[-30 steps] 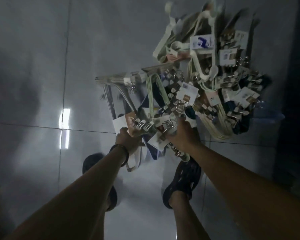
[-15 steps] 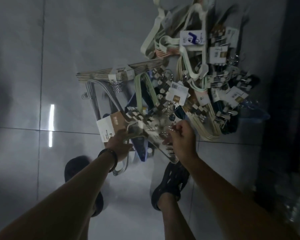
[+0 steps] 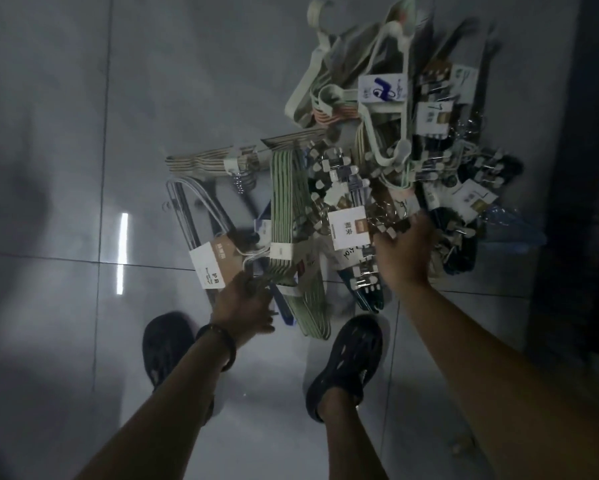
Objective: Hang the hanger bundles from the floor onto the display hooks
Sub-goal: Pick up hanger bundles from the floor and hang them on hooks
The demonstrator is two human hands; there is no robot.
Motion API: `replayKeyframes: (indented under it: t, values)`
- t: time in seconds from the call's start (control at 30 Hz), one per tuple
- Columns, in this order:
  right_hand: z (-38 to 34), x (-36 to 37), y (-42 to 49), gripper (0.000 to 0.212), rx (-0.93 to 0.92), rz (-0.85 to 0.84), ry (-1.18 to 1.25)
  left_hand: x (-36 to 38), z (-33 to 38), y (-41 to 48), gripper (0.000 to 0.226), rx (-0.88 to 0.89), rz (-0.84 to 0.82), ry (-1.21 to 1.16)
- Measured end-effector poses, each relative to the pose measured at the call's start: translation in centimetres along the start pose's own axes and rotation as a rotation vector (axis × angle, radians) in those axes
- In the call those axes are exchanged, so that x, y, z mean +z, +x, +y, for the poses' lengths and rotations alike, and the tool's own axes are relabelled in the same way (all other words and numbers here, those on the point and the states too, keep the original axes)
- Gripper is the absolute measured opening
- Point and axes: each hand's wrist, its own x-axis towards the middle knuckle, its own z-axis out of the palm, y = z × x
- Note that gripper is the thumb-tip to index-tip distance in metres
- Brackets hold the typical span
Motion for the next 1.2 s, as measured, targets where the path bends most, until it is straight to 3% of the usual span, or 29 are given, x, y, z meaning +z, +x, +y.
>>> replayKeyframes:
  t: [0.07, 0.13, 0.27, 0.37, 0.57, 0.67, 0.77, 0.87, 0.93, 1.0, 1.07, 1.13, 1.2]
  values:
    - [0.3, 0.8, -2.6, 0.046, -0.124, 0.074, -0.117, -1.5, 0.9, -1.3, 0.019, 0.041, 0.011, 0.038]
    - [0.9, 2.0, -5.3, 0.027, -0.247, -0.043, -0.149, -3.2, 1.6, -2.7, 0.015, 0.113, 0.013, 0.108]
    - [0.9, 4.6, -8.5, 0.032, -0.328, -0.46, -0.201, -6.1, 2.6, -4.7, 0.006, 0.195, -0.061, 0.149]
    - [-0.4, 5.1, -7.5, 0.038, -0.366, -0.481, -0.214, -7.6, 2.6, -4.8, 0.007, 0.218, -0.06, 0.215]
    - [-4.1, 5.0, -4.3, 0.076, -0.168, -0.541, -0.09, -10.7, 0.0, -5.4, 0.011, 0.23, 0.045, 0.24]
    - [-5.5, 5.5, -4.5, 0.06, 0.009, -0.484, -0.029, -12.2, -1.6, -5.7, 0.011, 0.196, 0.073, 0.199]
    - [-6.5, 6.7, -6.6, 0.027, 0.074, -0.647, 0.035, -14.2, -2.8, -5.3, 0.013, 0.128, 0.007, 0.129]
    - [-7.2, 8.0, -9.7, 0.033, 0.226, -0.892, 0.169, -16.5, -3.5, -4.3, 0.011, 0.046, -0.169, 0.02]
    - [-7.3, 9.0, -11.3, 0.036, 0.316, -0.982, 0.26, -17.7, -3.9, -3.5, 0.029, -0.014, -0.318, -0.06]
    - [-7.2, 10.0, -12.8, 0.032, 0.301, -0.973, 0.305, -18.5, -4.2, -2.6, 0.043, -0.061, -0.428, -0.093]
    - [-6.8, 10.7, -13.9, 0.03, 0.278, -0.881, 0.359, -18.4, -4.7, -1.9, 0.038, -0.072, -0.475, -0.124]
    - [-6.4, 11.2, -14.6, 0.036, 0.309, -0.749, 0.437, -17.4, -5.8, -1.2, 0.029, -0.031, -0.336, -0.191]
    - [-6.1, 11.4, -15.1, 0.047, 0.357, -0.614, 0.468, -15.9, -7.4, -1.1, 0.039, -0.034, -0.052, -0.345]
